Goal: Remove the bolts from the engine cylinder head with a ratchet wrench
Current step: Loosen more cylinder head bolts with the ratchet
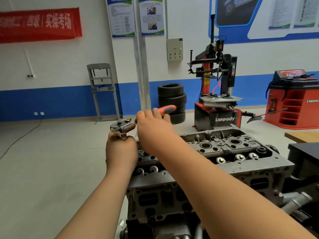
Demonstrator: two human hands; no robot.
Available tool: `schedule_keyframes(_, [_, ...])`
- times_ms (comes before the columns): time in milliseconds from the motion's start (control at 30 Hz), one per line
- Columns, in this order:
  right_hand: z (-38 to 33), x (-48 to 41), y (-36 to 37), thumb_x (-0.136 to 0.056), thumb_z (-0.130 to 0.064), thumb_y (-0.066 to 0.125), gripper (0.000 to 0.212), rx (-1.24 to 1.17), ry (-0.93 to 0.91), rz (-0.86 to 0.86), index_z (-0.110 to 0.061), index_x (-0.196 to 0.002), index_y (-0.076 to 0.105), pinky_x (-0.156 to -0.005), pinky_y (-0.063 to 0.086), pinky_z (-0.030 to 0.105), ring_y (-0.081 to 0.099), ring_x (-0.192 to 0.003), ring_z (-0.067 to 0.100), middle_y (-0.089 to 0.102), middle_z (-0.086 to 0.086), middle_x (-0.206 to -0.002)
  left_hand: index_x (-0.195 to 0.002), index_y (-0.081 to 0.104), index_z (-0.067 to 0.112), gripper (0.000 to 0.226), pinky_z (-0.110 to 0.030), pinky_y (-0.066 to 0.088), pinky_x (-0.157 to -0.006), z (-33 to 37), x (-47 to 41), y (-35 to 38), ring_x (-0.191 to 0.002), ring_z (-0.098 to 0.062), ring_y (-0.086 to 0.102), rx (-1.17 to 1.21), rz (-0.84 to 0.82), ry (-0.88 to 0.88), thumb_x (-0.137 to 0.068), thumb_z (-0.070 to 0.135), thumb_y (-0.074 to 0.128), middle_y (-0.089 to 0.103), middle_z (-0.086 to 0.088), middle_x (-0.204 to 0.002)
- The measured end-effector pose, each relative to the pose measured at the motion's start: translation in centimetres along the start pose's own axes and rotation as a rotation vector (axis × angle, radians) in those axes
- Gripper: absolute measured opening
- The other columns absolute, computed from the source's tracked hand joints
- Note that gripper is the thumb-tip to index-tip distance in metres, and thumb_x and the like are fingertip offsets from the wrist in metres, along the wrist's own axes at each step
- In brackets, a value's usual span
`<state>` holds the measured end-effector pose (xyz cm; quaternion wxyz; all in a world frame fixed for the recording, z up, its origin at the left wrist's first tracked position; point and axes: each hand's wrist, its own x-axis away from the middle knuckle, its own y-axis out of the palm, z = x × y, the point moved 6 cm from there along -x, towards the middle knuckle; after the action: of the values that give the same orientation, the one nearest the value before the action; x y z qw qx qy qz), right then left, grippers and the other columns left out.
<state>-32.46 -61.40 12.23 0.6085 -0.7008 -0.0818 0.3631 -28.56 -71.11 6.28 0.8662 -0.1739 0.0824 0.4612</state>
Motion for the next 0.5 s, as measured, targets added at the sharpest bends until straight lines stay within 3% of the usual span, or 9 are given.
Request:
schedule_keyframes(100, [0.4,3.9,-1.1,-0.093,-0.019,0.043,0.064,0.137,0.118,0.042,-0.007,-0.146,0.008,-0.111,-0.001,0.057,0.006,-0.141,0.039,0.02,0.018,-0.149,-0.095,0.055,-0.002,0.015,-0.028,0.028,-0.046,0.4,-0.3,0.3,-0.055,-0.019,0.042,-0.131,0.013,0.094,-0.084,-0.001,0.044,0.05,-0.009,-0.07])
schedule_keyframes(200, [-1.2,8.7,-1.9,-0.088,-0.016,0.037,0.065,0.185,0.043,0.161,-0.002,-0.145,0.01,-0.107,-0.015,0.055,0.022,-0.127,0.038,0.029,0.021,-0.133,-0.098,0.056,0.002,0.014,-0.015,0.029,-0.049,0.6,-0.3,0.7,-0.063,-0.014,0.043,-0.21,-0.006,0.249,-0.093,0.002,0.042,0.053,-0.004,-0.077])
schedule_keyframes(300, [-2.1,10.4,-3.0,-0.077,-0.017,0.035,0.066,0.259,0.048,0.276,-0.004,-0.142,0.034,-0.109,0.001,0.051,0.043,-0.113,0.034,0.048,0.016,-0.119,-0.105,0.057,0.003,0.018,-0.014,0.03,-0.054,0.4,0.0,0.4,-0.075,-0.025,0.051,-0.176,-0.025,0.225,-0.096,0.006,0.042,0.062,-0.014,-0.095])
schedule_keyframes(400, [-0.3,7.4,-2.0,-0.081,-0.016,0.046,0.059,0.056,0.005,0.169,-0.013,-0.136,0.025,-0.109,-0.001,0.052,0.031,-0.118,0.03,0.038,0.008,-0.124,-0.098,0.057,0.0,0.013,-0.029,0.04,-0.063,1.0,0.6,0.0,-0.081,-0.038,0.057,-0.043,-0.019,0.185,-0.09,0.0,0.047,0.062,-0.025,-0.096])
schedule_keyframes(500, [2.2,2.6,-0.6,-0.081,-0.014,0.057,0.062,-0.103,-0.011,0.104,-0.023,-0.136,0.029,-0.112,-0.002,0.057,0.021,-0.134,0.025,0.034,0.002,-0.137,-0.09,0.056,0.004,0.011,-0.03,0.037,-0.055,0.0,0.1,0.3,-0.06,-0.029,0.05,0.022,-0.056,0.053,-0.081,0.009,0.054,0.058,-0.013,-0.072])
